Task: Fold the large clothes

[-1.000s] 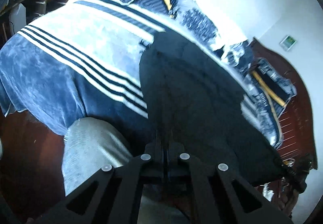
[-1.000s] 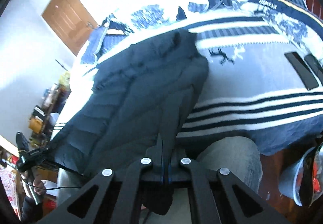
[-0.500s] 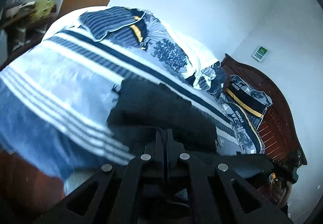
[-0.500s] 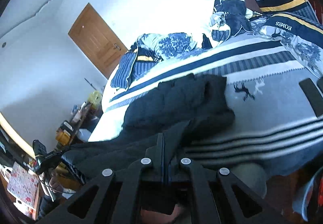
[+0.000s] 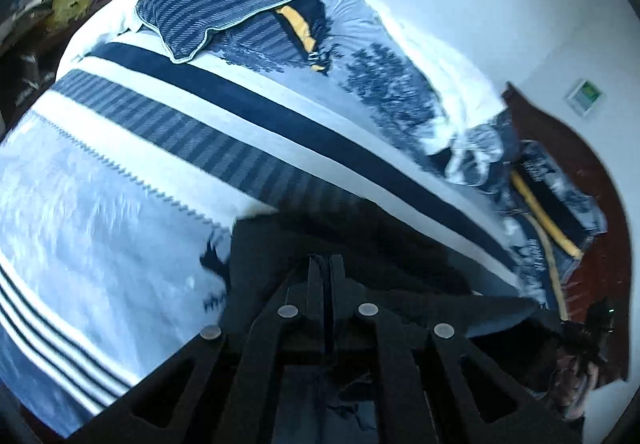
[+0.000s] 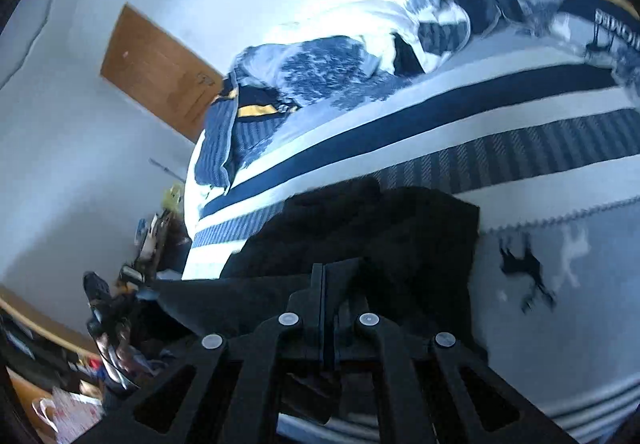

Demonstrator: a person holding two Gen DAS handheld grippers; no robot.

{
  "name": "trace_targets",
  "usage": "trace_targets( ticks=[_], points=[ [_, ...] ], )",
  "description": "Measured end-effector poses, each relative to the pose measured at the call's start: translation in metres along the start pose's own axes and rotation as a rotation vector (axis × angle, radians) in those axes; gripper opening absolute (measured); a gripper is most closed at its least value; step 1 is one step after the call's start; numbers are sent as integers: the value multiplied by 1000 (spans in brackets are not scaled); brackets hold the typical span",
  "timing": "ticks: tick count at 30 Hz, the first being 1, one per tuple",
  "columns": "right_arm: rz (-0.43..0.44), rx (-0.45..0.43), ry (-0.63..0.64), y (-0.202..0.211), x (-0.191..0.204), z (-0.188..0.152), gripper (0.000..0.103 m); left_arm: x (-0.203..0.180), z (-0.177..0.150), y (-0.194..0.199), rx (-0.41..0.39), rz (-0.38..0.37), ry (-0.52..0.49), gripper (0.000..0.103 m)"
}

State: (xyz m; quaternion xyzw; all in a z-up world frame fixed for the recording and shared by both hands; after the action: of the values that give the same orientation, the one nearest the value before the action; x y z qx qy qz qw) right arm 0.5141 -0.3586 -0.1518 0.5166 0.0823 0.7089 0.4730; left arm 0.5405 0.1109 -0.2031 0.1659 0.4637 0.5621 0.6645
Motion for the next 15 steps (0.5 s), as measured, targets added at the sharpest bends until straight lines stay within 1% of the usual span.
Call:
trace_targets(
  ticks=[2, 4, 6, 7, 8, 10, 11, 12, 13, 14, 15],
  points=[
    [-31, 5, -45, -30, -23, 20, 4, 3, 7, -22, 17, 22, 9, 4],
    [-55, 21, -113, -57, -49, 32, 4, 13, 14, -43, 17, 76, 21, 17],
    [-72, 69, -215, -86, -79, 35, 5, 27, 20, -53, -1, 128, 35, 57],
    [-84, 87, -243, -95, -89, 33, 5, 34, 21, -54, -16, 139, 46, 63],
    [-88, 101, -254, -102, -96, 32, 5, 40, 21, -51, -38, 144, 57, 65],
    [-86, 67, -222, -100, -101, 36, 5, 51, 17, -41, -74, 135, 71, 65],
    [-88, 31, -196, -93, -101, 39, 13, 55, 13, -38, -77, 133, 75, 65],
    [-96, -21, -176, -81, -103, 42, 37, 59, 8, -35, -77, 127, 80, 65],
    [-110, -63, -177, -72, -107, 43, 57, 63, 2, -33, -71, 118, 82, 65],
    [-111, -130, -184, -58, -109, 44, 85, 65, -3, -32, -62, 115, 84, 65],
    [-87, -169, -184, -48, -108, 43, 85, 68, -9, -36, -41, 118, 86, 65]
  ],
)
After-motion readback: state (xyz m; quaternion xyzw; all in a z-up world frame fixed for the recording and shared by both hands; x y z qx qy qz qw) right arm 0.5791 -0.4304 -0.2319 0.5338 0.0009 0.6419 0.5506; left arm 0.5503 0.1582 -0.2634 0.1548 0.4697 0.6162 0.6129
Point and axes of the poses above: each gripper's, at about its wrist camera, not at the fingertips, and y roughly against the way its jaws point, x to its left, z to its top, the point moved 10 cm from there along -y, roughly the way its jaws point, and after that the axes turned 2 degrees about -y, right-handed, at the moved point
